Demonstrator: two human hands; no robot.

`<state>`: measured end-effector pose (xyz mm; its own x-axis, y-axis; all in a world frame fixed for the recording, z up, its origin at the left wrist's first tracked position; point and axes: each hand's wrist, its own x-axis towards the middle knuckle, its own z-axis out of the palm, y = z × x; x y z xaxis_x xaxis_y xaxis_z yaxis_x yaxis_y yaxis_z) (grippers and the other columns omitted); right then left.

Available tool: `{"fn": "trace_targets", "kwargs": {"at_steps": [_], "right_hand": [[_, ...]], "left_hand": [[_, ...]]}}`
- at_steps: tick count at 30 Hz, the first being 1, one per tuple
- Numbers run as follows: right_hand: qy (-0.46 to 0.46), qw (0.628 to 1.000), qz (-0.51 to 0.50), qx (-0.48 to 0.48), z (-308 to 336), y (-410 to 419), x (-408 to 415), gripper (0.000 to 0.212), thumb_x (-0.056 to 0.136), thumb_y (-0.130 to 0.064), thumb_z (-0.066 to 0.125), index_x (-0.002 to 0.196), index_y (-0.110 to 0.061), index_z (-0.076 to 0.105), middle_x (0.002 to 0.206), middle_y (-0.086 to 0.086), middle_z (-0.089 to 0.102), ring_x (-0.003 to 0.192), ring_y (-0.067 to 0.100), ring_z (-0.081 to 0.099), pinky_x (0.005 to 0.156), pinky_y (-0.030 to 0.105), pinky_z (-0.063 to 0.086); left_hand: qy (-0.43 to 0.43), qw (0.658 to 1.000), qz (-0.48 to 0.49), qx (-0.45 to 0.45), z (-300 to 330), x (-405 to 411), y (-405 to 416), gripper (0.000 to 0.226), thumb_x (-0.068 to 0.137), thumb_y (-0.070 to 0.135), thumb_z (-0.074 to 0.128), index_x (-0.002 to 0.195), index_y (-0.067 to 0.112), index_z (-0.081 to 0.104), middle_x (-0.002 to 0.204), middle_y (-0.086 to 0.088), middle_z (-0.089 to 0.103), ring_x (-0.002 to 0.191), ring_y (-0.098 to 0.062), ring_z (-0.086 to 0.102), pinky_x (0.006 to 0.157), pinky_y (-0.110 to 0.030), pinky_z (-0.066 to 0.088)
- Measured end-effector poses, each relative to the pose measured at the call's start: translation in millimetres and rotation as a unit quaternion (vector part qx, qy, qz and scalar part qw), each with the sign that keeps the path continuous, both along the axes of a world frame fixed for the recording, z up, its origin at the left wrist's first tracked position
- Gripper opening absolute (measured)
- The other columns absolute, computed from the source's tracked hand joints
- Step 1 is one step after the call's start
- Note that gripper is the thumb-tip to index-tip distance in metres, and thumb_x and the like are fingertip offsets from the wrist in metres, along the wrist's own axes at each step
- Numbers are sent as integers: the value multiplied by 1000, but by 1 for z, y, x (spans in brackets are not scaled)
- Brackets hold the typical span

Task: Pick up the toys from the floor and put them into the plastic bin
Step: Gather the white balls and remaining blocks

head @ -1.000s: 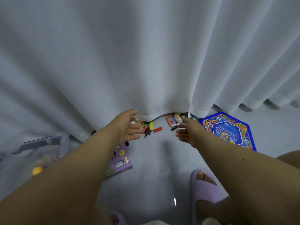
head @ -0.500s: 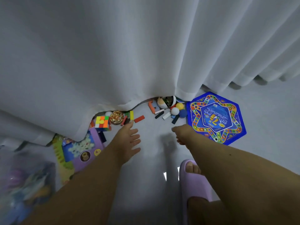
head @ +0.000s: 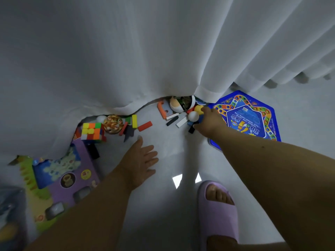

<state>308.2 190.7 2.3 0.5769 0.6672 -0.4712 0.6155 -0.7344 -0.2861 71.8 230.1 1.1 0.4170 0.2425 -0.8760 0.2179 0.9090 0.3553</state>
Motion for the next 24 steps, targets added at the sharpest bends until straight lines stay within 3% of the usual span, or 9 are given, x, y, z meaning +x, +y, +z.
{"fn": "trace_targets", "kwargs": {"at_steps": [6, 12, 20, 24], "right_hand": [[-19, 997, 67, -40, -22, 22, 15, 64, 85, -39, 63, 139, -20, 34, 135, 18, 39, 122, 36, 42, 101, 39, 36], [-64, 985, 132, -90, -49, 24, 8, 65, 84, -51, 59, 139, -29, 34, 140, 18, 29, 131, 45, 25, 110, 48, 24], [-58, 993, 104, -18, -49, 14, 14, 54, 84, -44, 60, 133, -25, 48, 128, 18, 42, 120, 41, 35, 103, 41, 29], [-62, 992, 110, -21, -48, 9, 1, 60, 82, -48, 63, 134, -20, 47, 132, 14, 39, 125, 39, 31, 105, 42, 28]], "left_hand": [[-41, 996, 56, -50, -12, 9, 10, 68, 97, 58, 26, 142, 9, 40, 147, -14, 41, 136, -32, 38, 112, -47, 28], [-30, 992, 101, -72, -24, 13, 12, 60, 98, 49, 35, 138, 5, 45, 143, -17, 46, 132, -33, 42, 99, -44, 38], [-32, 985, 121, -115, -25, 25, 17, 57, 100, 44, 34, 141, 5, 40, 148, -16, 40, 138, -32, 36, 106, -44, 33], [-32, 983, 131, -125, -26, 28, 21, 58, 100, 44, 33, 142, 5, 38, 149, -15, 37, 139, -33, 33, 110, -44, 30]]}}
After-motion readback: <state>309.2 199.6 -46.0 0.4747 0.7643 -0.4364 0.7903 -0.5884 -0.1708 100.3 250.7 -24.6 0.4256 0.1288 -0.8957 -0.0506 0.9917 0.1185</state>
